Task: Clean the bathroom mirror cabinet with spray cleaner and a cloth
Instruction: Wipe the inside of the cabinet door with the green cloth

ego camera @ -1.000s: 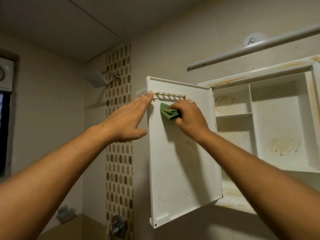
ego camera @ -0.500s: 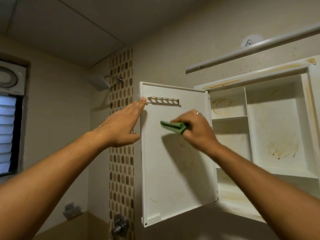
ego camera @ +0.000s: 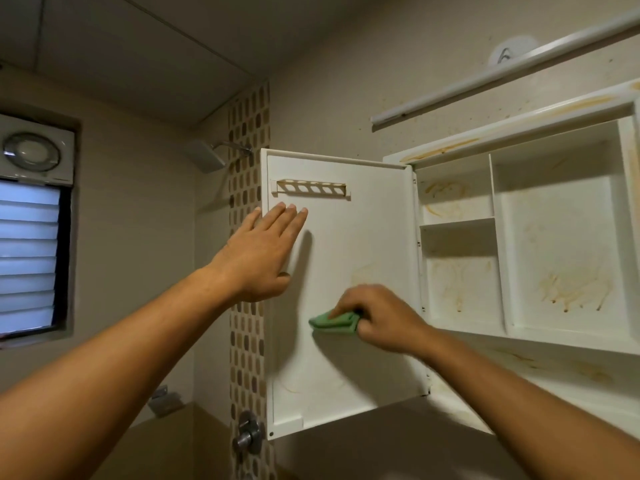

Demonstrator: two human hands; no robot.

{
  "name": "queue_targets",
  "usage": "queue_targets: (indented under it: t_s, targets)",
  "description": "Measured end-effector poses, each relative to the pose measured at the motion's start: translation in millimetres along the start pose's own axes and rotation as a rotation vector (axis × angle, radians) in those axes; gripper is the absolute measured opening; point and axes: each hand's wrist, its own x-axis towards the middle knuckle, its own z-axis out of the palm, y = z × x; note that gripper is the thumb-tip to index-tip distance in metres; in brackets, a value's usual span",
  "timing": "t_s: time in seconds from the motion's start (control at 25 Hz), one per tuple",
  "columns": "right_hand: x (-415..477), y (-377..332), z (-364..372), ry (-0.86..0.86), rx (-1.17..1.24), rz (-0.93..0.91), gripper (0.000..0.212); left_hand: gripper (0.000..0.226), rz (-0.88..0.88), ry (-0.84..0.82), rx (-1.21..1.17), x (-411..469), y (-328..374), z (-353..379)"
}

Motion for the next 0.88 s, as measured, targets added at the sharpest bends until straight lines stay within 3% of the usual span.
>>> queue_targets:
  t_s: [0.12, 0.2, 0.32, 0.44, 0.52, 0.6, 0.68, 0.76, 0.88]
  targets:
    - [47, 19, -70, 0.421, -0.028, 0.054, 0.035, 0.105, -0.02, 0.008, 0.025, 1, 2, 0]
    - [80, 34, -99, 0.533, -0.127, 0.121, 0.04, 0.105, -0.034, 0.004, 0.033, 2, 4, -1]
    - [86, 42, -66, 0.445, -0.051, 0.206, 0.042, 0.104, -0.063, 0.003, 0.033, 3, 7, -1]
    - [25, 44, 10, 0.342, -0.009, 0.081, 0.032, 0.104, -0.082, 0.058, 0.014, 7, 21, 1]
    - [-23, 44, 40, 0.163, -0.018, 0.037, 0.035, 0.105, -0.029, 0.062, 0.004, 16, 39, 3]
    - [-43, 44, 35, -0.057, -0.023, 0.008, 0.045, 0.105, -0.012, 0.018, -0.018, 25, 54, 9]
    - [-30, 43, 1, -0.133, 0.031, -0.01, 0.044, 0.105, -0.033, -0.006, -0.009, 28, 58, 13]
    - [8, 49, -51, 0.076, 0.086, 0.009, 0.035, 0.105, -0.037, -0.001, 0.0, 30, 57, 14]
    - [70, 60, -124, 0.406, -0.032, 0.083, 0.041, 0.105, -0.045, 0.001, 0.0, 29, 59, 14]
